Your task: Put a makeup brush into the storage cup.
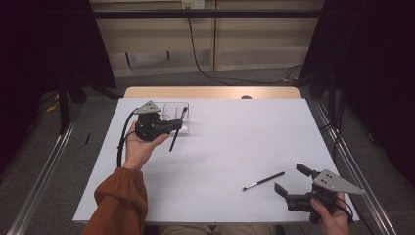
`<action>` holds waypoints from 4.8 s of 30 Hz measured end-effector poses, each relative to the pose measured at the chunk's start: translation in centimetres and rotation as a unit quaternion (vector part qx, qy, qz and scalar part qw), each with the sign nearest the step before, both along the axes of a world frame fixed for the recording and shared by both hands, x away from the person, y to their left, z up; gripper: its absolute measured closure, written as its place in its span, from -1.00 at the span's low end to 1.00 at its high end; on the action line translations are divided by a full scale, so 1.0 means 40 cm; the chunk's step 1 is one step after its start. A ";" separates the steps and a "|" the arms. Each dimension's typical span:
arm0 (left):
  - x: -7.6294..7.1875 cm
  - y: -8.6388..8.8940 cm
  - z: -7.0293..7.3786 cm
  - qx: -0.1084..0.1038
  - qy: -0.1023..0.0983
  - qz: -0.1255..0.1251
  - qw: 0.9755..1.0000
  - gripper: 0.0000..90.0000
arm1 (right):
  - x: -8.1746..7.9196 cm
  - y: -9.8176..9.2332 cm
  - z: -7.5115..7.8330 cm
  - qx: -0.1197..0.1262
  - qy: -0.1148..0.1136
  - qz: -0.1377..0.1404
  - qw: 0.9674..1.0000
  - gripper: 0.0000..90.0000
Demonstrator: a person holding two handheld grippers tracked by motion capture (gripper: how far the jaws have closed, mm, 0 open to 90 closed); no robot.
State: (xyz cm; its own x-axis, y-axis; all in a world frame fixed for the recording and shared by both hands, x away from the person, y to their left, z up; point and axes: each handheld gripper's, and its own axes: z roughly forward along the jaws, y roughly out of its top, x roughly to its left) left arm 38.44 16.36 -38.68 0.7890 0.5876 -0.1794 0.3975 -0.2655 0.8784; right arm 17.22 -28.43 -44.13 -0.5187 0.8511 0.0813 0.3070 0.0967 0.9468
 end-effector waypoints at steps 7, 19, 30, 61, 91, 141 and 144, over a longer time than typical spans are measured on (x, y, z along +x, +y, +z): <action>-0.002 0.022 0.016 -0.017 -0.014 0.015 1.000 0.88 | 0.000 -0.001 0.000 0.001 -0.001 -0.001 1.000 -1.00; 0.006 0.044 0.032 -0.033 -0.038 0.026 0.998 0.88 | 0.001 0.000 0.000 0.000 0.000 0.001 1.000 -1.00; 0.021 0.043 0.062 -0.042 -0.057 0.033 0.997 0.88 | 0.001 0.000 -0.001 0.000 -0.002 0.009 1.000 -1.00; 0.090 0.079 0.141 -0.033 -0.094 0.056 0.993 0.88 | -0.001 -0.002 -0.001 0.005 -0.001 0.007 1.000 -1.00; 0.168 0.093 0.158 -0.030 -0.105 0.100 0.989 0.88 | 0.000 -0.004 -0.002 0.011 0.003 0.007 1.000 -1.00; 0.225 0.099 0.008 -0.031 -0.059 0.134 0.989 0.88 | -0.002 -0.007 -0.003 0.011 0.004 0.009 1.000 -1.00; 0.225 0.100 0.000 -0.030 -0.056 0.134 0.989 0.88 | -0.002 -0.007 -0.003 0.011 0.003 0.008 1.000 -1.00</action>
